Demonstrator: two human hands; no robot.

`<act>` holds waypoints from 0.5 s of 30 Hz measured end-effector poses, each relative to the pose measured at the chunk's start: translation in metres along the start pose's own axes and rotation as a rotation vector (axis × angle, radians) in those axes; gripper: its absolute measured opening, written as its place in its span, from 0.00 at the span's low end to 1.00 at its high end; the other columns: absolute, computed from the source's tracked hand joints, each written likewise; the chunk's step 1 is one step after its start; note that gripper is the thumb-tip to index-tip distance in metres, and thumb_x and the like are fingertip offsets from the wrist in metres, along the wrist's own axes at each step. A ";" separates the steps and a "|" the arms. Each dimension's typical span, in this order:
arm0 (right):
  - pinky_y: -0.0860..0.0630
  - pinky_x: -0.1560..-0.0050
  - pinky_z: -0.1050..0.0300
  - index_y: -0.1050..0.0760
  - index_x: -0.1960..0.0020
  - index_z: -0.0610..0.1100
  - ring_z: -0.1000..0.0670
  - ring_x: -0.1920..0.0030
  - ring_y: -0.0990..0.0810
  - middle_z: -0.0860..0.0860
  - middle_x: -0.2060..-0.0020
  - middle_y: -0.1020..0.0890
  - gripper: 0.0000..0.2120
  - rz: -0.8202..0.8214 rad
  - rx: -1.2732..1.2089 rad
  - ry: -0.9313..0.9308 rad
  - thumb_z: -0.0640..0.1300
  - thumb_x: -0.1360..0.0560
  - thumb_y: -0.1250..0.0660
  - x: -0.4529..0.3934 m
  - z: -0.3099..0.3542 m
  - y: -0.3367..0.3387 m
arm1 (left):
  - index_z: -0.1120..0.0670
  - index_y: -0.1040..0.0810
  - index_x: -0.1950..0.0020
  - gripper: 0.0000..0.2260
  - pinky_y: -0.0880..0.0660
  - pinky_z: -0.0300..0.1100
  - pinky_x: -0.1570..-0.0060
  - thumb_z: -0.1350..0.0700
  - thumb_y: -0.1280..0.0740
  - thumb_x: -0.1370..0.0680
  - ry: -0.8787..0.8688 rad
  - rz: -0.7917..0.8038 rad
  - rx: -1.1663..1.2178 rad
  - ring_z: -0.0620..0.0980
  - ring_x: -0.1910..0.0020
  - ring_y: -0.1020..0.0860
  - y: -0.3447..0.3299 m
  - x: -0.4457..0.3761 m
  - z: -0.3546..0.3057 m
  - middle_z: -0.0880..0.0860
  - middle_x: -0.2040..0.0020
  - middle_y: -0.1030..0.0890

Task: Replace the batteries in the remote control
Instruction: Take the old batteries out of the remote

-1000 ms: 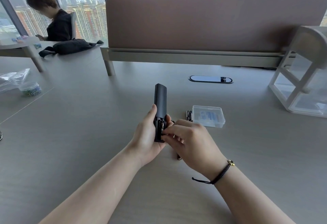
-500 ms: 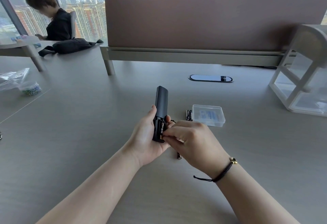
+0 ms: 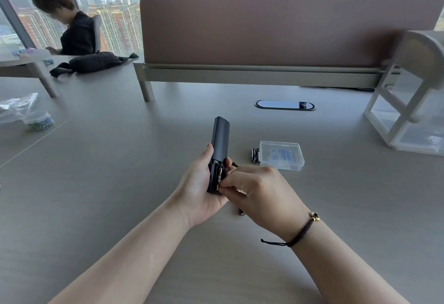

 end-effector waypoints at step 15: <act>0.23 0.70 0.49 0.19 0.58 0.44 0.45 0.67 0.20 0.50 0.65 0.18 0.02 0.011 -0.053 -0.022 0.38 0.29 0.27 0.000 -0.003 0.000 | 0.57 0.27 0.50 0.19 0.23 0.41 0.62 0.40 0.40 0.20 0.028 0.087 -0.021 0.49 0.64 0.26 -0.004 0.002 0.001 0.52 0.61 0.25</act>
Point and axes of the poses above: each hand's wrist, its own x-axis away from the middle knuckle, its own y-axis out of the back of the hand, z = x × y, the point moved 5 cm from there along -x, towards the middle knuckle
